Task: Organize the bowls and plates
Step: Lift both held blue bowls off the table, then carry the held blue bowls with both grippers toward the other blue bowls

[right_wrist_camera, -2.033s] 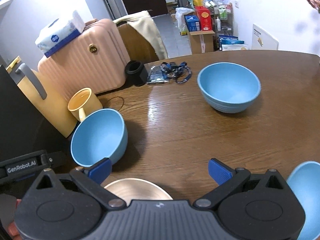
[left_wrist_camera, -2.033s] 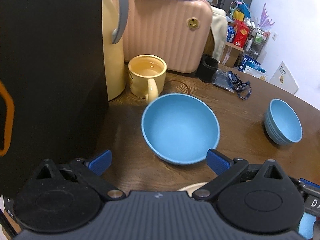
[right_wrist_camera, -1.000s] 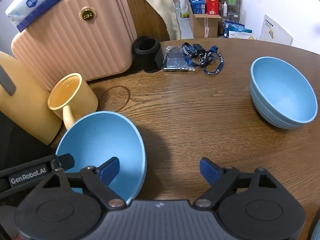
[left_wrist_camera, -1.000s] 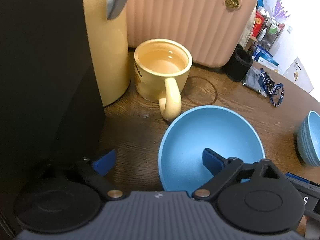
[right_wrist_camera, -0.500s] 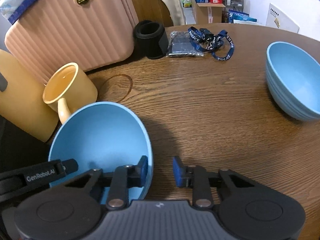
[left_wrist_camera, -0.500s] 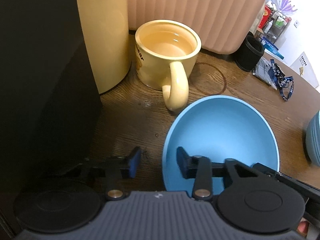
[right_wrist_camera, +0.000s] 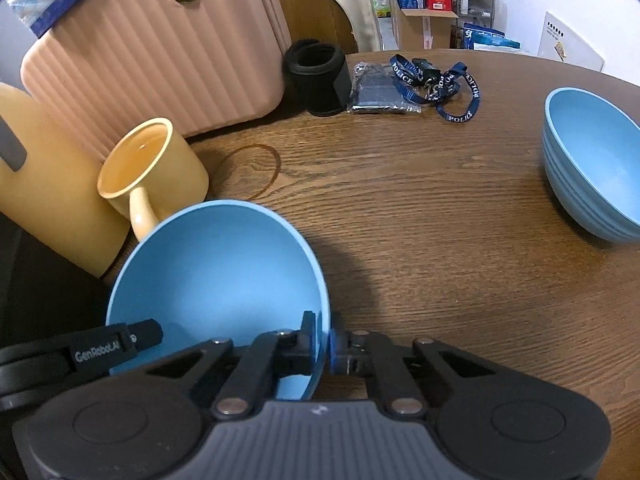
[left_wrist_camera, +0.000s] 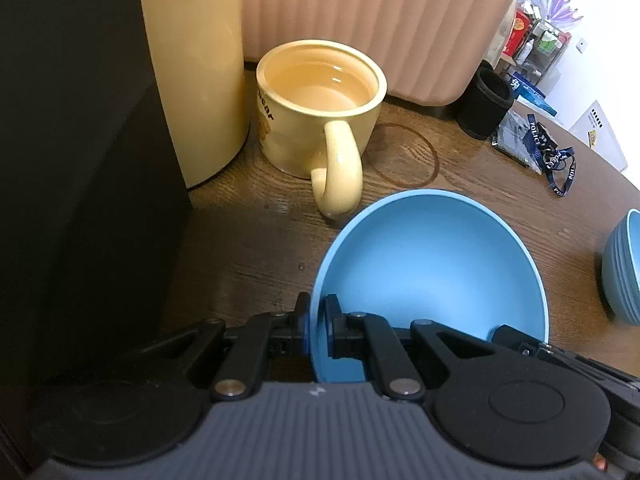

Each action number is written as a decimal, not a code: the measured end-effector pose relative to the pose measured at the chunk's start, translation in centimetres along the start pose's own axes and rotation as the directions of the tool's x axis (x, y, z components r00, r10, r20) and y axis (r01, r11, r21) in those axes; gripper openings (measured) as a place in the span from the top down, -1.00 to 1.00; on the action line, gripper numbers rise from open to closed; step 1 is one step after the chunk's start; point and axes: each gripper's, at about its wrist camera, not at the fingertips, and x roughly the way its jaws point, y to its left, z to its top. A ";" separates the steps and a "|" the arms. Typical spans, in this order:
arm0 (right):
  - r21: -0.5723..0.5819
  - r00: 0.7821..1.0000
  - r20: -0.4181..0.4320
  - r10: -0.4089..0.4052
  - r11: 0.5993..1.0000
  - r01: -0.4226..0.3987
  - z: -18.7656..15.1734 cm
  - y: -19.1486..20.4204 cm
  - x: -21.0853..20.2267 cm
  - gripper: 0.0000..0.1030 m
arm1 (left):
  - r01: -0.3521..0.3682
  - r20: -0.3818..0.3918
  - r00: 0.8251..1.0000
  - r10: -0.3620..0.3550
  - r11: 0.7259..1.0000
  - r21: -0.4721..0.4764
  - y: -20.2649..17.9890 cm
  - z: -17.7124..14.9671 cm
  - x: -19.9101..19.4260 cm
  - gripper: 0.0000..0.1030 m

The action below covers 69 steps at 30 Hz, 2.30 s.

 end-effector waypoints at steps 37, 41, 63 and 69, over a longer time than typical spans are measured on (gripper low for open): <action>0.052 0.992 0.129 -0.004 0.999 -0.003 -3.3 -4.1 -9.7 0.88 | 0.040 0.125 0.991 -0.050 0.996 0.079 -4.8 -3.8 -8.3 0.84; 0.065 0.990 0.141 -0.006 0.998 -0.003 -3.9 -5.4 -11.1 0.88 | 0.043 0.135 0.989 -0.056 0.995 0.094 -6.2 -4.7 -9.5 0.84; 0.157 0.976 0.211 -0.053 0.987 0.020 -8.4 -15.3 -19.2 0.88 | 0.085 0.169 0.978 -0.120 0.976 0.200 -15.4 -11.0 -15.1 0.84; 0.191 0.973 0.218 -0.076 0.981 0.034 -9.7 -18.4 -20.8 0.88 | 0.102 0.162 0.976 -0.142 0.967 0.233 -18.3 -12.8 -15.8 0.84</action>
